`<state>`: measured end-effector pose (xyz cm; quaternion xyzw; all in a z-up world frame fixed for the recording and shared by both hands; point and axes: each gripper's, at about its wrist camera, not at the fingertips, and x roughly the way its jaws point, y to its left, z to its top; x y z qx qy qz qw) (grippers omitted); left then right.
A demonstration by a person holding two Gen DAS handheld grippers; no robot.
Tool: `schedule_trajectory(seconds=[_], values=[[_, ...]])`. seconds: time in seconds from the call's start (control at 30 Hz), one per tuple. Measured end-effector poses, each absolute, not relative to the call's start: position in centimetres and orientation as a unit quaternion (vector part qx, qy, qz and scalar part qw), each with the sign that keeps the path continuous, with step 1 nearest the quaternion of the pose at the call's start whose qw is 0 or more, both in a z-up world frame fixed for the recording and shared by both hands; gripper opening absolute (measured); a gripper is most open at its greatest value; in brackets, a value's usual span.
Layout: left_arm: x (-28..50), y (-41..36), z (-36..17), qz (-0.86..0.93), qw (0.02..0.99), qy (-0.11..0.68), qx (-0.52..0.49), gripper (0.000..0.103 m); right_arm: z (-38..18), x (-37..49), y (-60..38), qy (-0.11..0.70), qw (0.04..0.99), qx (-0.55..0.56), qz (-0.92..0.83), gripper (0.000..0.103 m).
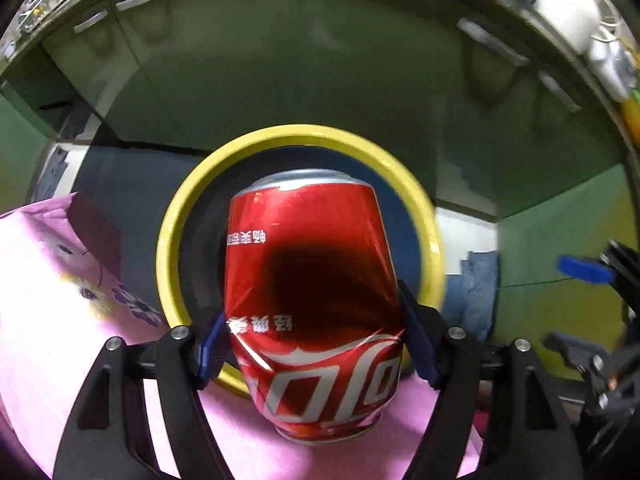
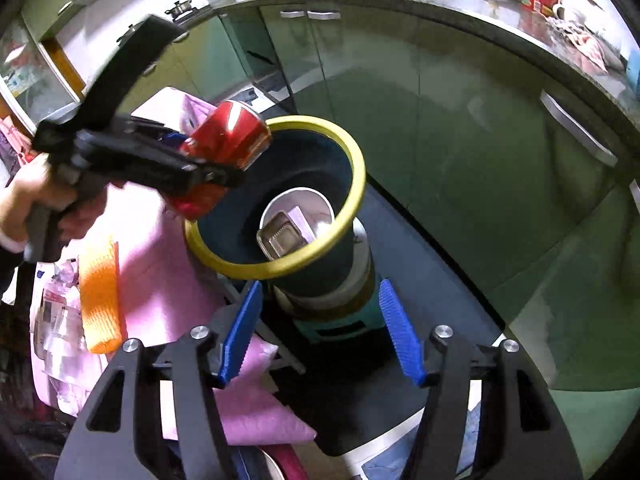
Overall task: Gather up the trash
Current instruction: 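Carry the Coca-Cola can over the bin and drop it with the left gripper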
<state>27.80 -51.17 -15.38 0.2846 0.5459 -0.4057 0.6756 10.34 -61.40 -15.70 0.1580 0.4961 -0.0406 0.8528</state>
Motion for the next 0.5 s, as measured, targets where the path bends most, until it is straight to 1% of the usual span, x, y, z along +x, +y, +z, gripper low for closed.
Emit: schedule_trajectory(seconds=[0.1,0.2,0.37,0.5], values=[[28.0,-50.7,-14.7,-0.405,0.683,0.544,0.272,0.077,-15.8,10.3,-61.5,0.500,0.850,0.157,-0.041,0.061],[27.5,-48.9,-12.7,-0.409,0.691,0.533,0.266,0.077,-15.4,10.6,-60.7,0.500,0.852,0.152,-0.038,0.061],[26.4,-42.7,-7.7,-0.416,0.716,0.518,0.213,0.077,-14.5,11.0,-58.4,0.497,0.857,0.134,-0.021,0.061],[23.9,-35.6,-3.0,-0.405,0.759,0.482,0.166,0.080,-13.3,11.2,-54.5,0.501,0.859,0.103,0.011,0.061]])
